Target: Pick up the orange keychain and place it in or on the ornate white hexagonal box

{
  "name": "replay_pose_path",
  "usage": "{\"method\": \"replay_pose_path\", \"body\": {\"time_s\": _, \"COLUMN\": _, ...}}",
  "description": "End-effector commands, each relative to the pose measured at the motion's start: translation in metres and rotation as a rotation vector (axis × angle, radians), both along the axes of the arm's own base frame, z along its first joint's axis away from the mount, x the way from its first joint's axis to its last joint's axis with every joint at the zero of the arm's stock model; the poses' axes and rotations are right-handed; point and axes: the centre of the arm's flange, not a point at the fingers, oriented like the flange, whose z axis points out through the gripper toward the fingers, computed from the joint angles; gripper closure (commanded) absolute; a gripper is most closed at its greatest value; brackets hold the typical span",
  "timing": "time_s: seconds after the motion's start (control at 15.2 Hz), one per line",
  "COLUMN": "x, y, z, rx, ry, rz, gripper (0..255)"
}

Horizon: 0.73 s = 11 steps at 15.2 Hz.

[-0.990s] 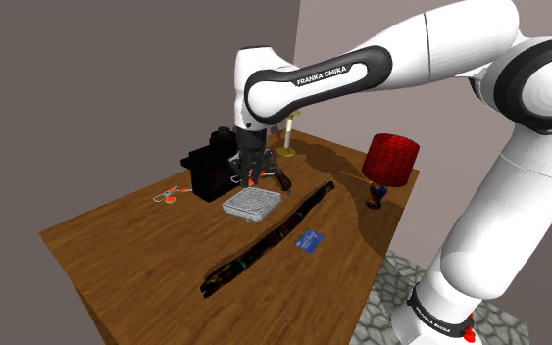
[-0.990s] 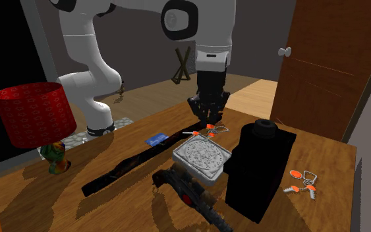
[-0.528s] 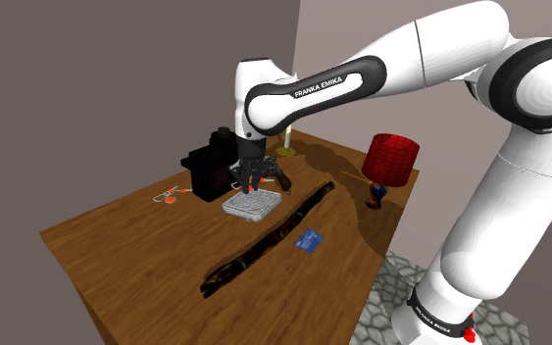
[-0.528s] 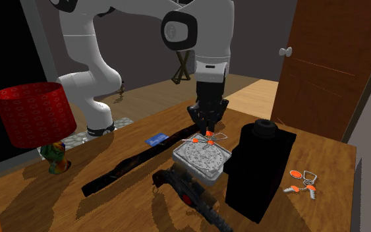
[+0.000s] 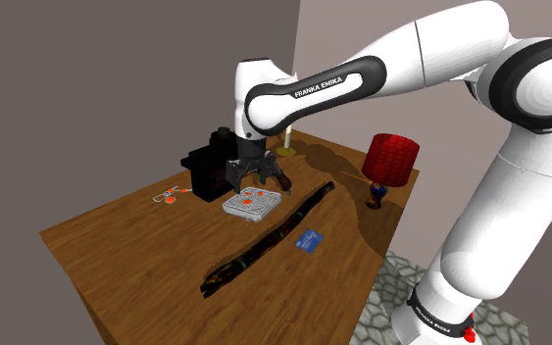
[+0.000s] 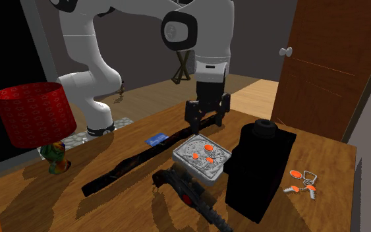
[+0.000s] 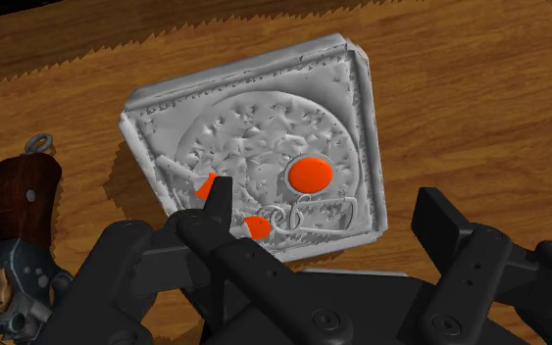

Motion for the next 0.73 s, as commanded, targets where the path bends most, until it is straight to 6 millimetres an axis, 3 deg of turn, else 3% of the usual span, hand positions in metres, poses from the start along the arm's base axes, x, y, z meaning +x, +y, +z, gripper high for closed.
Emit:
{"method": "replay_pose_path", "body": {"time_s": 0.0, "x": 0.0, "y": 0.0, "z": 0.0, "rx": 0.0, "ry": 0.0, "rz": 0.0, "gripper": 0}}
{"method": "replay_pose_path", "body": {"time_s": 0.07, "x": 0.0, "y": 0.0, "z": 0.0, "rx": 0.0, "ry": 0.0, "rz": 0.0, "gripper": 0}}
{"method": "replay_pose_path", "body": {"time_s": 0.33, "x": 0.0, "y": 0.0, "z": 0.05, "rx": 0.0, "ry": 0.0, "rz": 0.0, "gripper": 0}}
{"method": "replay_pose_path", "body": {"time_s": 0.66, "x": 0.0, "y": 0.0, "z": 0.05, "rx": 0.0, "ry": 0.0, "rz": 0.0, "gripper": 0}}
